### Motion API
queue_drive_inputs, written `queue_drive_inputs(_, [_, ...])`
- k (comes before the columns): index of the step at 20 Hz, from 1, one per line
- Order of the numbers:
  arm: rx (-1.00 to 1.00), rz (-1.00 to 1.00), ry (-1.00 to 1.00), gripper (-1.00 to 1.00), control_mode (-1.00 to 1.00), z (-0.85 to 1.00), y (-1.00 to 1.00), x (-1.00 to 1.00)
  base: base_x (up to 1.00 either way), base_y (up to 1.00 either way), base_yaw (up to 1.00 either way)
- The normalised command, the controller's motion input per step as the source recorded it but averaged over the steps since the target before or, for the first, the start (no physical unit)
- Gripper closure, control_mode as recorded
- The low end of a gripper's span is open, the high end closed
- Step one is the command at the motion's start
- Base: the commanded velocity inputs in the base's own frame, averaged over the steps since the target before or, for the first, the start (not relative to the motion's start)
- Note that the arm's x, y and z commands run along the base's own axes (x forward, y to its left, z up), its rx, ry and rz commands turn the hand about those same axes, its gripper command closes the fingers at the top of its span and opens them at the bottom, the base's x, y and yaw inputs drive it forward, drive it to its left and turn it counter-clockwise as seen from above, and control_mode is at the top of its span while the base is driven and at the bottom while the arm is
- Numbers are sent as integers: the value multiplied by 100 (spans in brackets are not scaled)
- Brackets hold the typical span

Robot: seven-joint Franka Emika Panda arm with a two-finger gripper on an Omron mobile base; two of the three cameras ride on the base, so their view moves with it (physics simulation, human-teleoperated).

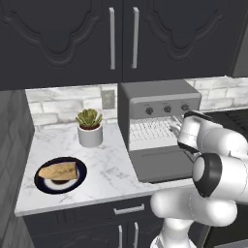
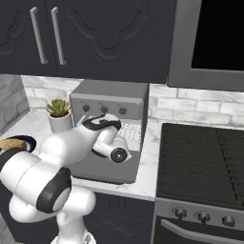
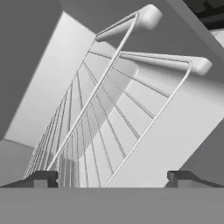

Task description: Pull the toaster oven rack outwards. Pick up the baguette from the plate and place it on the toaster oven rack. Close the toaster oven door fully and set the temperature to the lowest setting.

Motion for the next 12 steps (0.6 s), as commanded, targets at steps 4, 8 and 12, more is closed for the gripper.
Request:
queue_drive_inputs(4, [2, -8, 0, -100, -100, -14, -3, -12, 0, 0, 0])
queue_drive_inputs(8, [4, -4, 0, -100, -100, 0, 0, 0, 0, 0, 0])
queue_drive_inputs(12, [4, -5, 0, -100, -100, 5, 0, 0, 0, 0, 0])
